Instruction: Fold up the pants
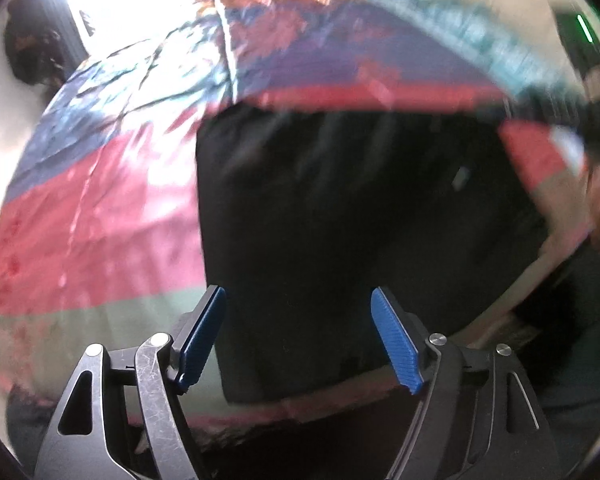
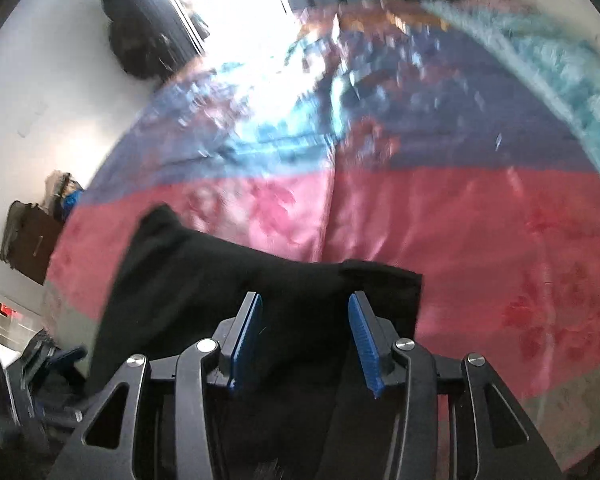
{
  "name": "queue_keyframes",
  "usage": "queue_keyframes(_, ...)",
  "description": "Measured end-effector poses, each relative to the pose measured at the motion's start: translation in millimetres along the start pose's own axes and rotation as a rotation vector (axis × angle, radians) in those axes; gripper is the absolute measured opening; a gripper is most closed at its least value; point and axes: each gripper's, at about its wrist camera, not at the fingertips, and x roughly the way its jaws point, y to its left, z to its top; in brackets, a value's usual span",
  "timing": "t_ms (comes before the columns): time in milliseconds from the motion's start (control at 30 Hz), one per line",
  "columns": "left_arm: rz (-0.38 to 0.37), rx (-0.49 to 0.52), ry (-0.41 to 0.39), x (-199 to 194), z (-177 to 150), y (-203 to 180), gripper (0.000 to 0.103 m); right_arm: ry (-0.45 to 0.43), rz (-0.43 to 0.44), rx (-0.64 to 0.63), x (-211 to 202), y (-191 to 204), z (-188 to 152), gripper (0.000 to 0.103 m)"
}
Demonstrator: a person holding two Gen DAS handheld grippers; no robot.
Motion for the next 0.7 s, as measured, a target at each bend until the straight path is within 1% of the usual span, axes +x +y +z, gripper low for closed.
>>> queue_keyframes(33, -0.025, -0.004, -0.025, -4.0, 12.9, 5.3, 0.083, -0.022, 0.003, -0.017, -11.7, 5.4, -6.2, 0.046)
queue_keyframes(67, -0.042, -0.002, -0.041, -4.0, 26.9, 9.1, 0.088, -0.042, 0.003, -0.04, -22.0, 11.2, -16.2, 0.049)
queue_keyframes(100, -0.057, 0.003, -0.056, 0.4, 46.1, 13.5, 0.088, -0.044, 0.002, -0.059, -25.3, 14.2, -26.1, 0.051)
queue_keyframes(133, -0.055, 0.001, -0.061, 6.1, 59.2, 16.3, 0.088, -0.035, -0.007, -0.075, -23.7, 17.5, -37.0, 0.052)
queue_keyframes(167, -0.052, -0.002, -0.066, 14.2, 73.8, 19.8, 0.088, -0.013, -0.024, -0.087, -16.9, 18.8, -47.4, 0.052)
queue_keyframes(200, -0.057, -0.007, -0.062, 29.5, 93.1, 24.3, 0.088, 0.033, -0.044, -0.093, -3.2, 16.3, -61.1, 0.052)
queue_keyframes(233, -0.056, -0.011, -0.052, 41.9, 104.0, 26.9, 0.088, 0.082, -0.059, -0.077, 11.8, 10.2, -74.5, 0.052)
queue_keyframes(267, -0.037, -0.015, -0.031, 61.9, 117.1, 30.3, 0.088, 0.065, -0.065, -0.056, 16.1, 4.1, -84.4, 0.053)
queue_keyframes(300, -0.01, -0.014, -0.005, 79.5, 125.1, 32.8, 0.079, 0.021, -0.057, -0.046, 13.8, 0.4, -89.6, 0.054)
queue_keyframes(333, 0.051, -0.012, 0.037, 104.1, 133.0, 36.2, 0.072, 0.007, -0.059, -0.048, 12.7, -0.7, -92.3, 0.054)
queue_keyframes(367, 0.101, -0.013, 0.073, 122.7, 137.2, 40.5, 0.064, 0.006, -0.068, -0.058, 13.1, 0.9, -92.7, 0.054)
queue_keyframes(400, 0.128, -0.037, 0.098, 140.6, 140.9, 48.0, 0.069, 0.005, -0.074, -0.063, 13.5, 2.2, -92.1, 0.055)
queue_keyframes(433, 0.118, -0.069, 0.091, 144.6, 141.7, 53.0, 0.071, 0.005, -0.078, -0.065, 14.4, 3.2, -91.7, 0.056)
queue_keyframes(467, 0.121, -0.105, 0.081, 145.8, 143.7, 57.5, 0.078, 0.005, -0.081, -0.065, 14.0, 3.0, -92.0, 0.058)
queue_keyframes(500, 0.138, -0.142, 0.078, 144.3, 144.3, 61.4, 0.081, 0.001, -0.081, -0.063, 15.1, 2.8, -92.8, 0.058)
queue_keyframes(533, 0.139, -0.18, 0.073, 139.4, 144.2, 65.3, 0.081, -0.004, -0.08, -0.062, 15.5, 2.7, -93.6, 0.059)
queue_keyframes(567, 0.12, -0.203, 0.067, 133.3, 142.9, 68.3, 0.079, -0.006, -0.081, -0.065, 13.9, 4.2, -92.4, 0.059)
queue_keyframes(633, 0.084, -0.212, 0.053, 112.5, 135.8, 69.4, 0.079, -0.016, -0.095, -0.067, 2.6, 7.7, -91.7, 0.059)
queue_keyframes(667, 0.068, -0.198, 0.035, 96.9, 129.2, 67.6, 0.079, -0.026, -0.096, -0.07, -4.7, 10.7, -93.9, 0.059)
queue_keyframes(700, 0.048, -0.177, 0.009, 75.3, 116.2, 63.7, 0.082, -0.047, -0.093, -0.08, -16.5, 15.0, -94.8, 0.059)
